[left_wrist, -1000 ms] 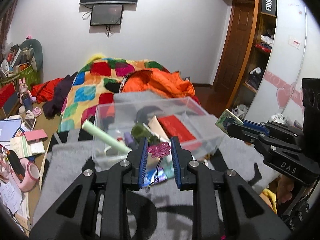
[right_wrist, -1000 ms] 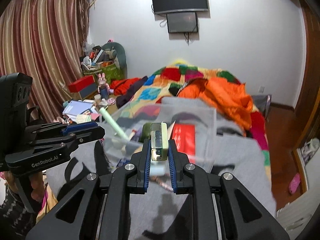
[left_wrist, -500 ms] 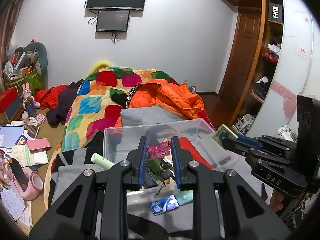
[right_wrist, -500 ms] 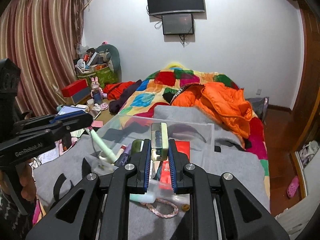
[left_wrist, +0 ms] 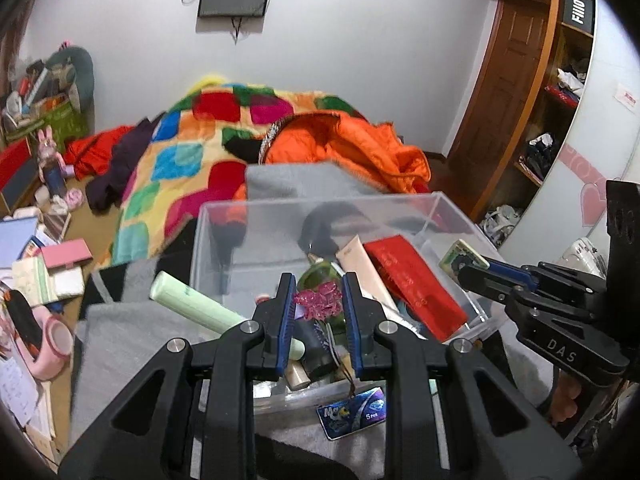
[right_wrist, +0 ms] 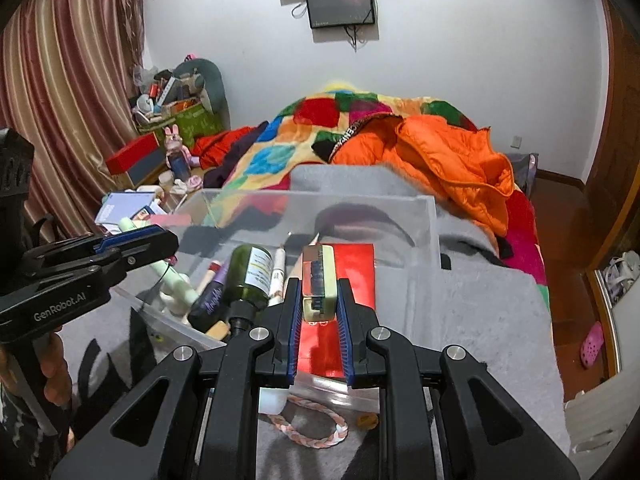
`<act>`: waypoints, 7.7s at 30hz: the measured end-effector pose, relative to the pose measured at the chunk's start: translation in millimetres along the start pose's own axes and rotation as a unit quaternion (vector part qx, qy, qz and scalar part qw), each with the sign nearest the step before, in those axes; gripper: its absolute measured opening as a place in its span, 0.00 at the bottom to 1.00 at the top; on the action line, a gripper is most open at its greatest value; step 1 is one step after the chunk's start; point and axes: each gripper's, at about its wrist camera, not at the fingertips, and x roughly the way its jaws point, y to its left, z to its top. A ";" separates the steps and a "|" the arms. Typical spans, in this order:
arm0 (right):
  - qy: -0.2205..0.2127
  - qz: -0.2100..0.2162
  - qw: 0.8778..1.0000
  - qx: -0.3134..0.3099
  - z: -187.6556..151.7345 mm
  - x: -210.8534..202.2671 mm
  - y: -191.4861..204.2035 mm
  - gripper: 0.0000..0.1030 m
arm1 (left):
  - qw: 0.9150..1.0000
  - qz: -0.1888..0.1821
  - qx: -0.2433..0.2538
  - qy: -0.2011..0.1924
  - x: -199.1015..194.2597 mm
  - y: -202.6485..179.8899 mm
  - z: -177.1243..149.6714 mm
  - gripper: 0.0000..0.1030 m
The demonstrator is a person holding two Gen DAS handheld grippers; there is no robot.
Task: Organize objects
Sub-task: 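Drop pink clip and yellow box into the clear box, open both tools, then grasp the blue Max razor box with left tool while right tool grasps rope bracelet, then carry razor box and rope bracelet into the clear box and release both, then grasp the mint roll-on bottle with left tool while right tool grasps gold bead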
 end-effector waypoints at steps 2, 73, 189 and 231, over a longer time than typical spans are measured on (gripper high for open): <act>0.005 0.000 1.000 -0.002 -0.3 3.9 0.4 0.14 | 1.000 -0.004 -0.003 0.009 5.6 0.7 -2.0 0.22; 0.055 -0.019 0.998 0.019 -98.9 -17.9 -3.5 0.07 | 0.994 0.018 0.022 0.102 7.1 -20.8 -85.5 0.48; -0.011 -0.048 0.999 -0.014 -23.5 -33.7 5.4 0.46 | 0.999 0.018 0.041 -0.022 -47.2 -29.6 -31.5 0.82; 0.087 -0.056 0.994 0.029 -83.8 1.2 -21.9 0.27 | 0.978 -0.036 0.141 0.150 39.2 -94.4 -80.0 0.82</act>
